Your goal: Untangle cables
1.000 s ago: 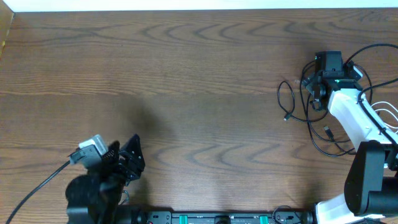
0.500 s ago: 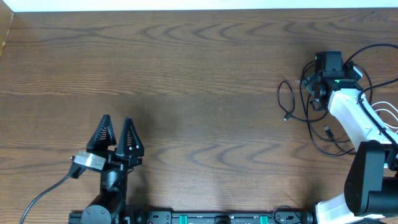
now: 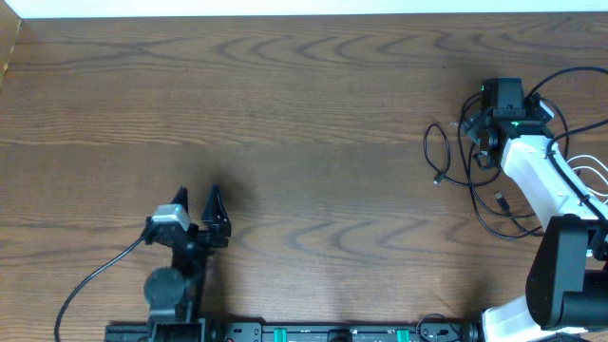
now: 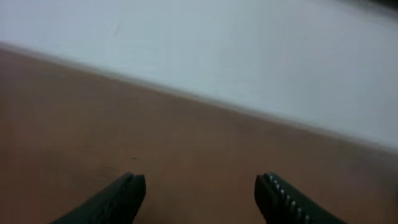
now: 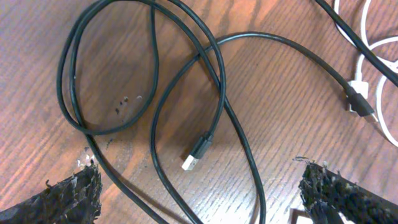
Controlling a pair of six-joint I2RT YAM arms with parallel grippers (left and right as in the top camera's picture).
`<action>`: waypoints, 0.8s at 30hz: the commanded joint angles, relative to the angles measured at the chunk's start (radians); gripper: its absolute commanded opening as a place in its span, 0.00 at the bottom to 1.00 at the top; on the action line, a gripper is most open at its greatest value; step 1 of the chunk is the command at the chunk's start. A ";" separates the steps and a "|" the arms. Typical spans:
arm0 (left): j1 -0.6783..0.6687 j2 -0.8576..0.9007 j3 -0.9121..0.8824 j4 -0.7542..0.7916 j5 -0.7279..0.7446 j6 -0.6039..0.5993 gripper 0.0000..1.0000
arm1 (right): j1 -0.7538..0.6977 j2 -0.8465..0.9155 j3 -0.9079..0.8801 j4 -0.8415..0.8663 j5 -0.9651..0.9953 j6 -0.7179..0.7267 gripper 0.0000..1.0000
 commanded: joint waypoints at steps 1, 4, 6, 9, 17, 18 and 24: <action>-0.001 -0.008 -0.002 -0.131 -0.108 0.132 0.63 | -0.002 0.002 0.010 0.000 0.015 0.006 0.99; -0.004 -0.008 -0.002 -0.125 -0.105 0.227 0.63 | -0.002 0.002 0.010 -0.001 0.015 0.006 0.99; -0.004 -0.008 -0.002 -0.125 -0.105 0.275 0.63 | -0.002 0.002 0.010 0.000 0.015 0.006 0.99; -0.004 -0.008 -0.002 -0.126 -0.108 0.286 0.63 | -0.002 0.002 0.010 0.000 0.015 0.006 0.99; -0.004 -0.005 -0.002 -0.124 -0.105 0.271 0.63 | -0.002 0.002 0.010 -0.001 0.015 0.006 0.99; -0.004 -0.005 -0.002 -0.124 -0.105 0.271 0.63 | -0.002 0.002 0.010 0.000 0.015 0.006 0.99; -0.004 -0.005 -0.002 -0.124 -0.105 0.271 0.63 | -0.002 0.002 0.010 0.000 0.015 0.006 0.99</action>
